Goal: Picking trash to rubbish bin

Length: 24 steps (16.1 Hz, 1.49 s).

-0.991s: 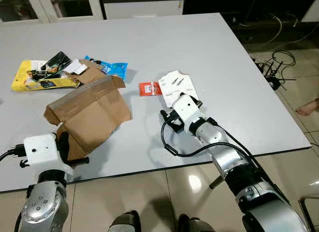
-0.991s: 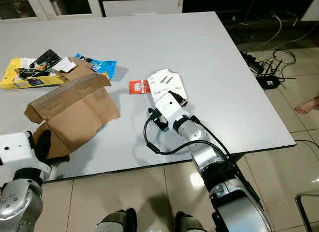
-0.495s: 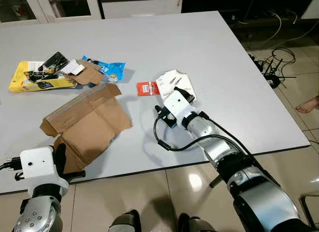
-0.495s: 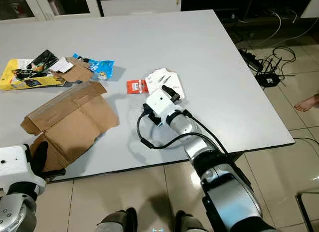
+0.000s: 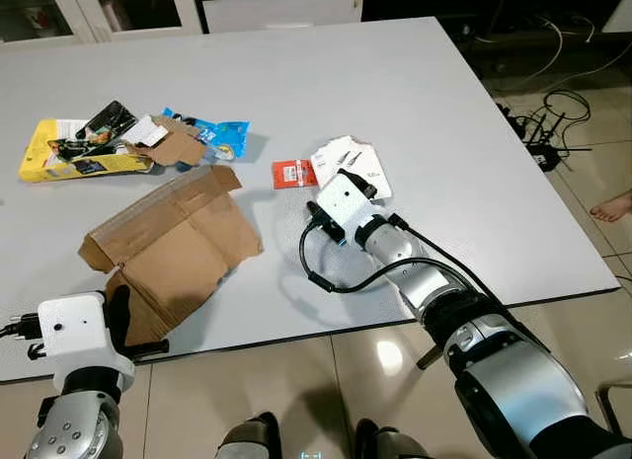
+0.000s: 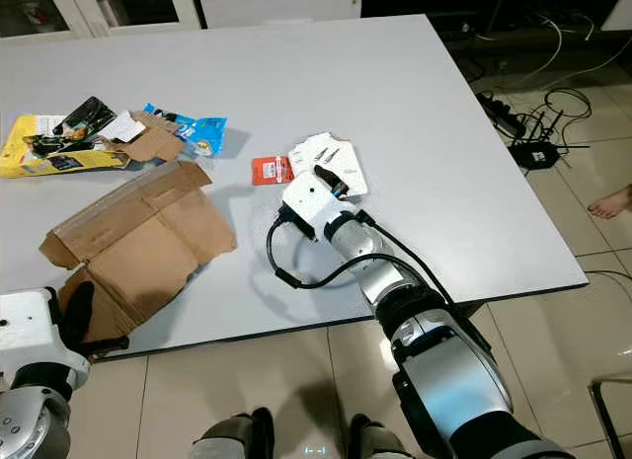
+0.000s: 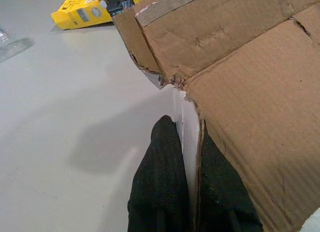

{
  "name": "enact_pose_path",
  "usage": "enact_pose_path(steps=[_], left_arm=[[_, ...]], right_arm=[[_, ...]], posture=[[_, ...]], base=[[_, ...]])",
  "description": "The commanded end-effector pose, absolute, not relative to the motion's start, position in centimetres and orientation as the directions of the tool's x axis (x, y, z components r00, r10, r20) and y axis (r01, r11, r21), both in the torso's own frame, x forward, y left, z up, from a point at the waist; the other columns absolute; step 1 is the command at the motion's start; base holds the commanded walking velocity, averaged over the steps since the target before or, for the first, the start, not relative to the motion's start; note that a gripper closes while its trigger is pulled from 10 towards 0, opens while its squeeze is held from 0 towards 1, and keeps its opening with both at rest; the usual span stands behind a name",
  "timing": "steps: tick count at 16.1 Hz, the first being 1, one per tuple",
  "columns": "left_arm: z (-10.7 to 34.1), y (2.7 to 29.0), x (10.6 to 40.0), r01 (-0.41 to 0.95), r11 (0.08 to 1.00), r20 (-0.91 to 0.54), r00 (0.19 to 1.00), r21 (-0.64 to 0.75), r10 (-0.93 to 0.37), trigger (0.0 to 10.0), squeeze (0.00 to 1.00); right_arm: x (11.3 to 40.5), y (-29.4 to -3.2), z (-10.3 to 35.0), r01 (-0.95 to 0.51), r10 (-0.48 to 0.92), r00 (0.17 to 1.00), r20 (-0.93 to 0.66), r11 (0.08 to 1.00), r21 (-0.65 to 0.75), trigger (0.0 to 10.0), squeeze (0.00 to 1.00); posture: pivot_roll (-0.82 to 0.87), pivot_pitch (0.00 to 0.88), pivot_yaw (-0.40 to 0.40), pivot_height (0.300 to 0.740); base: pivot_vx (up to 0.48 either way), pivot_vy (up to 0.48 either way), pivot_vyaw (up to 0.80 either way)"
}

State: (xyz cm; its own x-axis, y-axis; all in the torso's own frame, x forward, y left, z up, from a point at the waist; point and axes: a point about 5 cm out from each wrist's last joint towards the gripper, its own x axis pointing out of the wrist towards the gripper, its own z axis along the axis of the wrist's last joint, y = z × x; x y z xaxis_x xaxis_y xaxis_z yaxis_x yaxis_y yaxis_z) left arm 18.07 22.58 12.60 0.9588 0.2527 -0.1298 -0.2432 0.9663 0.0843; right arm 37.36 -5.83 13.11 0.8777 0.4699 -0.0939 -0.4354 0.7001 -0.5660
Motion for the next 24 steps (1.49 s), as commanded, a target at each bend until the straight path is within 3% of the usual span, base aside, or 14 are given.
enact_pose_path(steps=[1, 14, 24], left_arm=[[12.4, 22.5, 17.9, -0.236, 0.967, -0.151, 0.957, 0.097, 0.248, 10.0, 0.00], [12.4, 22.5, 18.6, -0.232, 0.969, -0.137, 0.960, 0.089, 0.242, 10.0, 0.00], [11.8, 20.2, 20.3, -0.077, 0.994, -0.112, 0.990, 0.073, 0.085, 10.0, 0.00]], right_arm=[[37.4, -7.0, 12.0, -0.422, 0.418, 0.896, -0.147, 0.704, -0.571, 0.0, 0.00], [39.0, -8.3, 15.8, -0.206, 0.282, 0.957, 0.068, 0.826, -0.525, 0.0, 0.00], [39.2, -9.6, 17.1, -0.159, 0.237, 0.960, 0.150, 0.901, -0.403, 0.0, 0.00]], posture=[[0.17, 0.214, 0.028, 0.740], [0.16, 0.199, 0.030, 0.740], [0.11, 0.185, 0.021, 0.740]], base=[[0.000, 0.000, 0.00], [0.000, 0.000, 0.00], [0.000, 0.000, 0.00]])
